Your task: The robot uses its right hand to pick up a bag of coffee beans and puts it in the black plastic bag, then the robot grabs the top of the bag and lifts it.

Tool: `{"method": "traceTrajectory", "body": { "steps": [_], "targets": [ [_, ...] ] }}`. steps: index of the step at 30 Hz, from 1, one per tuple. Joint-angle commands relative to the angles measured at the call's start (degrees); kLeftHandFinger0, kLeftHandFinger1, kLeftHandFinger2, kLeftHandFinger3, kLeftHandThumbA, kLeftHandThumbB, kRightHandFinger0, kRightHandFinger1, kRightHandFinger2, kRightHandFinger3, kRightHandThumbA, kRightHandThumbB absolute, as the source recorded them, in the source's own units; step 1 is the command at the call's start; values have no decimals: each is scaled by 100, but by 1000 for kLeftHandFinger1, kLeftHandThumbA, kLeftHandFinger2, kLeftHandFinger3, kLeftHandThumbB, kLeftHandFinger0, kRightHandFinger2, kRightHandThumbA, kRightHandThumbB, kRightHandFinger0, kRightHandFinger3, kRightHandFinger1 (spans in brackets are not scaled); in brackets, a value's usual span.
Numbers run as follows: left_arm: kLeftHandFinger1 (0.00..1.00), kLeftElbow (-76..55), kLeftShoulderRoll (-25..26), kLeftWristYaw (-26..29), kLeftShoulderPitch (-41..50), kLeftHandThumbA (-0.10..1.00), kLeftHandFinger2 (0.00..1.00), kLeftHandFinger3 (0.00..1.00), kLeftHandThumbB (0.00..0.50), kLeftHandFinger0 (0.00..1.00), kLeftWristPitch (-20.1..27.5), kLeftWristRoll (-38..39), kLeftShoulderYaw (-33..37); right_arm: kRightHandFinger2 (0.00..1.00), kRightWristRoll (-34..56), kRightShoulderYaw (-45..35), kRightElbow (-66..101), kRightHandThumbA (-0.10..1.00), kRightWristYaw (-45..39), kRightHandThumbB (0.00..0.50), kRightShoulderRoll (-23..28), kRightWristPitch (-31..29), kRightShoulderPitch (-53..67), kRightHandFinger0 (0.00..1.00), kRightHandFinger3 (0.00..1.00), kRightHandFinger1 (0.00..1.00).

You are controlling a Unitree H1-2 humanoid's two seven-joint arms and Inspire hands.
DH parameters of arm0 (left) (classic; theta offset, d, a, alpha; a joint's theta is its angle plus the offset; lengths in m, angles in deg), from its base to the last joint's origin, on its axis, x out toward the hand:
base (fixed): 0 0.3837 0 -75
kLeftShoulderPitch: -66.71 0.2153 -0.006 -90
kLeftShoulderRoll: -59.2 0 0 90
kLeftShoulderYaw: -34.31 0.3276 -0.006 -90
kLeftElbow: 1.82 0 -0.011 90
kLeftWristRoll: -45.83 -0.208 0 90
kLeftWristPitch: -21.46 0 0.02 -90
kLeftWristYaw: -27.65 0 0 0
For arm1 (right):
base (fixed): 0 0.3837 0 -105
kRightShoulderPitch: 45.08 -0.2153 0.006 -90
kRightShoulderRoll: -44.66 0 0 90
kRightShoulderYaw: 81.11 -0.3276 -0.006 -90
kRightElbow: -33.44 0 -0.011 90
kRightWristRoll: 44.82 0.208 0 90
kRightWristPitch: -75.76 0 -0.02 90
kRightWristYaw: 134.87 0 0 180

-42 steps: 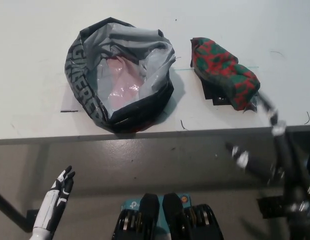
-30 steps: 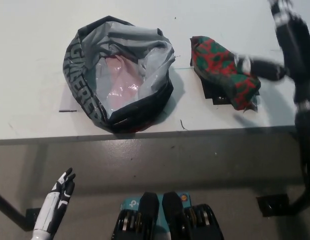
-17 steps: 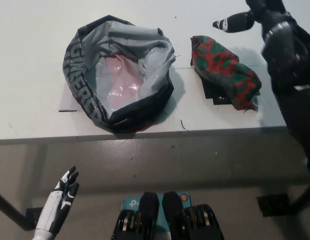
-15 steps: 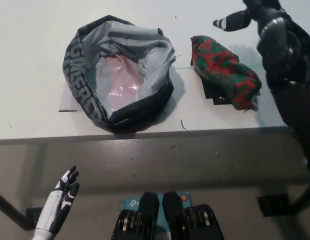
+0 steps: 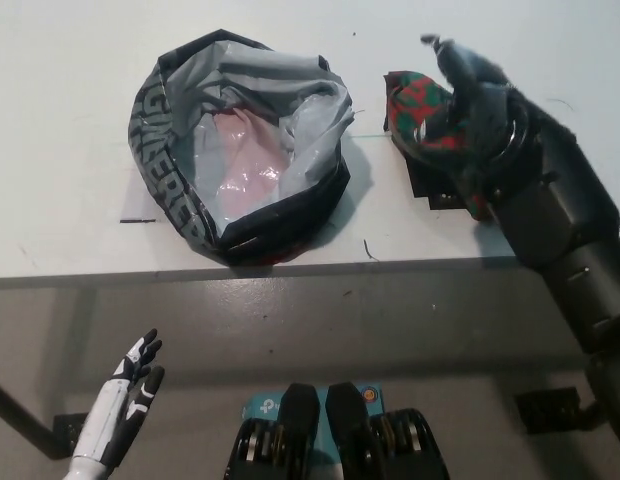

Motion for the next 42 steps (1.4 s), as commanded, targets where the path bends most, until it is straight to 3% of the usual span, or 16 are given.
{"method": "traceTrajectory", "body": {
  "steps": [1,5,13,27,31,32,33,34,35,37,39,40,42],
  "targets": [
    [1000,-159,115,-38,-2,1000,1000,1000,159,1000,210,-58,20,1000,243,-67,-161,953,143,500,-76,70,-225,1000,1000,1000],
    [1000,-182,113,-39,3,998,1000,1000,161,1000,184,-48,28,1000,159,71,-289,1000,183,500,-74,66,-162,1000,1000,1000],
    [1000,-163,115,-27,4,991,1000,1000,170,1000,220,-21,16,1000,-251,307,-679,987,445,500,-63,223,-266,1000,1000,1000],
    [1000,-217,129,-47,-32,986,1000,1000,186,1000,159,-43,24,1000,-799,455,-1681,831,1025,500,-177,223,-318,1000,1000,1000],
    [1000,-200,131,-27,-39,981,1000,1000,178,1000,178,-69,23,1000,-743,513,-2160,676,1366,500,-217,223,-361,1000,1000,1000],
    [1000,-195,136,-20,-53,984,1000,1000,175,1000,188,-91,27,1000,-776,608,-2408,512,1703,496,-235,223,-381,1000,1000,1000],
    [1000,-197,136,-18,-55,985,1000,1000,174,1000,190,-97,27,1000,-771,630,-2475,490,1785,493,-241,223,-390,1000,1000,1000],
    [1000,-209,135,-20,-57,988,1000,1000,177,1000,177,-98,25,963,-728,712,-2656,253,1955,309,-239,196,-400,504,1000,676],
    [1000,-211,134,-23,-58,989,1000,1000,178,1000,172,-97,23,785,-694,751,-2757,252,2055,340,-235,154,-402,341,1000,491],
    [1000,-188,137,-24,-73,994,1000,1000,173,1000,206,-99,26,306,-641,801,-2941,51,2153,281,-214,24,-382,13,1000,93],
    [1000,-195,134,-28,-84,995,1000,1000,178,1000,188,-95,24,207,-569,801,-2994,22,2223,259,-187,-87,-347,1,1000,19],
    [1000,-204,135,-30,-101,1000,1000,1000,184,1000,145,-115,29,200,-422,708,-3030,82,2283,252,-164,-234,-308,0,963,9],
    [1000,-196,134,-34,-117,1000,1000,1000,191,1000,138,-109,29,173,-222,540,-3046,59,2414,251,-153,-456,-260,0,963,0]
  ]
}}
